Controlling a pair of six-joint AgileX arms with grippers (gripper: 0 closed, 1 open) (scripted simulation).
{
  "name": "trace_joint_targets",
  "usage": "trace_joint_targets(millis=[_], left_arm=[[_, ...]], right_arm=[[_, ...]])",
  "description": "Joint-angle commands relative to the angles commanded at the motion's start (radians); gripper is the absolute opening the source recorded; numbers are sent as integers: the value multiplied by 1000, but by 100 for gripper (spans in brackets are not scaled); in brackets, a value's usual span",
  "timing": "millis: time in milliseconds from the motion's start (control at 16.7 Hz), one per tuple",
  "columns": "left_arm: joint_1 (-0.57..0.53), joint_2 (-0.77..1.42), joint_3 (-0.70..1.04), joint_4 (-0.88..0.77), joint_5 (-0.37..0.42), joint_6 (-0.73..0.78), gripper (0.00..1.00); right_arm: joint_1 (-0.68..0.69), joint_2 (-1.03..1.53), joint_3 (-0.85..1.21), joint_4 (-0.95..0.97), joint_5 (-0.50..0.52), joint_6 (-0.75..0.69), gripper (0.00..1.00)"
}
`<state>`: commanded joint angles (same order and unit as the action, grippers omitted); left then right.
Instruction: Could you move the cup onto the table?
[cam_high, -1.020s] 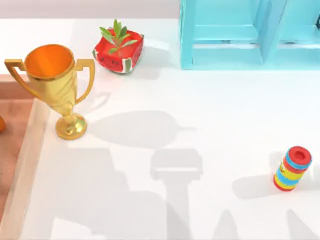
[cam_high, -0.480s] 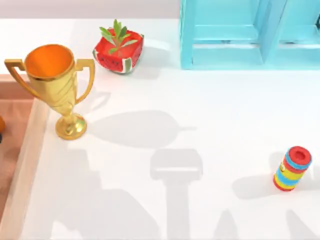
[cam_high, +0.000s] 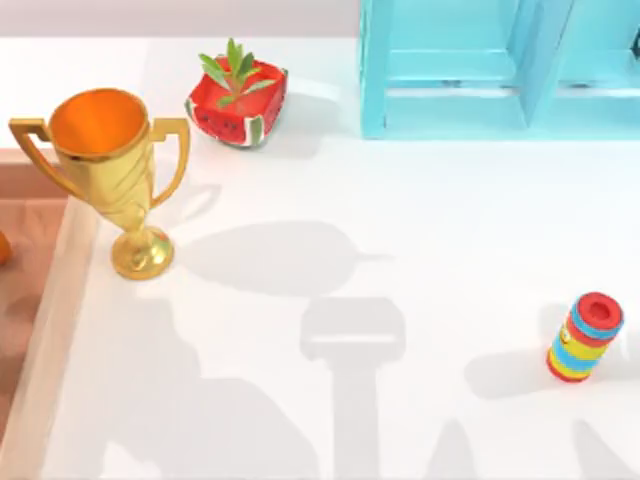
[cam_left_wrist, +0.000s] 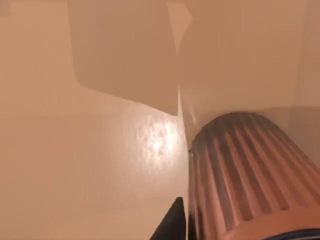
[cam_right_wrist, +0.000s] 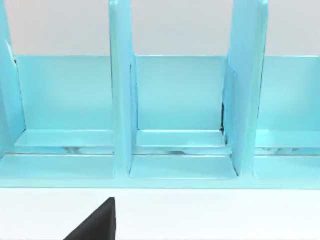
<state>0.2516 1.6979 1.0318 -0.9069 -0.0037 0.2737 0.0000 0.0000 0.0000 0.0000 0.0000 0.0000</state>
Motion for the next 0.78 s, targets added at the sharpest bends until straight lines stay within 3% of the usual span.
trace_joint_targets(millis=[300, 780], left_arm=[[0, 0, 0, 0, 0, 0, 2], [0, 0, 0, 0, 0, 0, 0]], right_arm=[[0, 0, 0, 0, 0, 0, 100], [0, 0, 0, 0, 0, 0, 100]])
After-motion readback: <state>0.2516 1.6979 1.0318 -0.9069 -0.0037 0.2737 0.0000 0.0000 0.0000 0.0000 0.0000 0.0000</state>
